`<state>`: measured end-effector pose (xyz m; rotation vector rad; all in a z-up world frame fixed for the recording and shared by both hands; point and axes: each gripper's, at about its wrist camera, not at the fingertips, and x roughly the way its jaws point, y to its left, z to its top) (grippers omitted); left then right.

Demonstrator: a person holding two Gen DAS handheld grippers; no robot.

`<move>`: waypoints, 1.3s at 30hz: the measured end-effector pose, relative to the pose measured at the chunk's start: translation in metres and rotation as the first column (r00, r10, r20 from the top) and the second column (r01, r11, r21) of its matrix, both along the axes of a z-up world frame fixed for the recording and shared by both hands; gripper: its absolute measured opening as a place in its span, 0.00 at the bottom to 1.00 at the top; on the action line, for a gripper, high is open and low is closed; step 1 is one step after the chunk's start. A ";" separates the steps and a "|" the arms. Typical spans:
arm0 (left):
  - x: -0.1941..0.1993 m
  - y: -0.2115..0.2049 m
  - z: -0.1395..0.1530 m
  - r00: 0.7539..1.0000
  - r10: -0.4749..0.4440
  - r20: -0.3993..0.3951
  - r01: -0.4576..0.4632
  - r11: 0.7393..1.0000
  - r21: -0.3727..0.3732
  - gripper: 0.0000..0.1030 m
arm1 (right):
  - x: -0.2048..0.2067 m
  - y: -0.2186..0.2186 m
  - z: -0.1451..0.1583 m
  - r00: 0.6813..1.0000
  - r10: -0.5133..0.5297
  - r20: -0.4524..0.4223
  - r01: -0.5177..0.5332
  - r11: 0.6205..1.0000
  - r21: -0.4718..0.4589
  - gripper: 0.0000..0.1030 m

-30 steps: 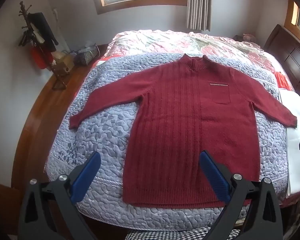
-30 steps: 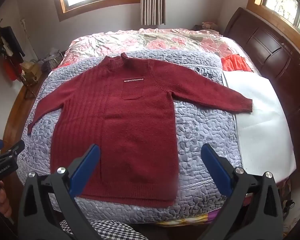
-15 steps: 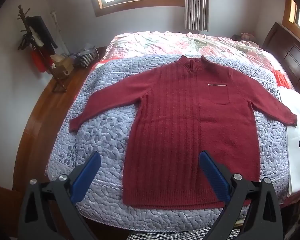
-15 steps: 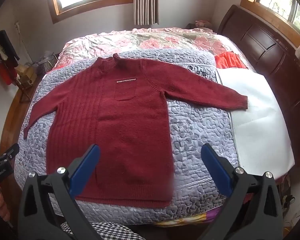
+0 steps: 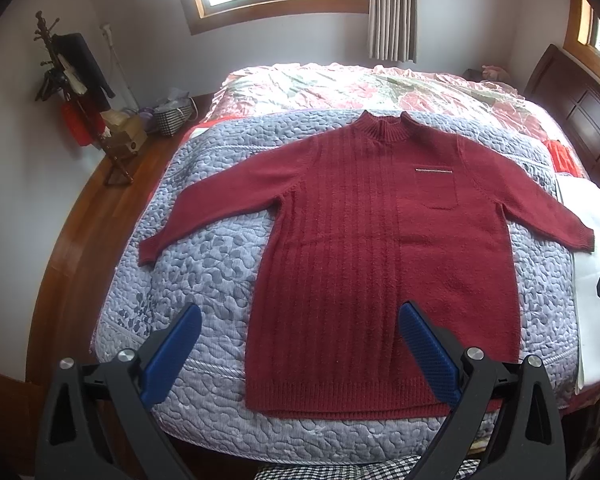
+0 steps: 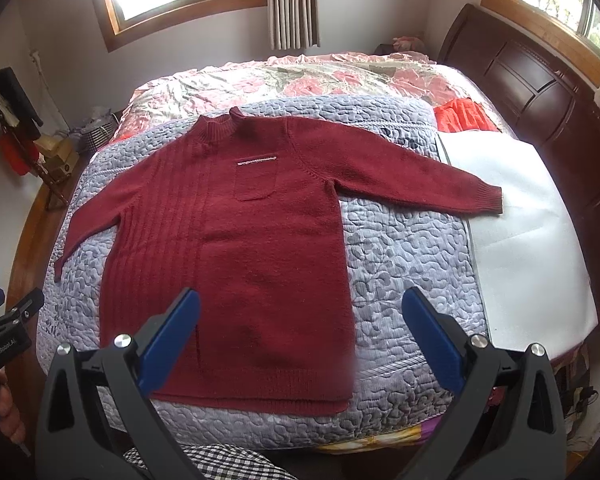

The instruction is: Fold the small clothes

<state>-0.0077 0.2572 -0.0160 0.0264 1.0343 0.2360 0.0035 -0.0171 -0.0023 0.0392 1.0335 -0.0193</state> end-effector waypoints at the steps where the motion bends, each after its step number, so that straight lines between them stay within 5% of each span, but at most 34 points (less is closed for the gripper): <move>1: 0.000 0.000 0.000 1.000 0.001 -0.001 -0.001 1.000 0.001 0.96 | 0.000 0.000 0.000 1.000 0.001 0.001 -0.001 1.000 0.001 0.97; 39: 0.011 -0.009 0.000 1.000 0.020 -0.011 -0.020 0.999 0.031 0.96 | 0.014 -0.012 -0.007 1.000 0.006 -0.009 -0.006 1.000 0.009 0.97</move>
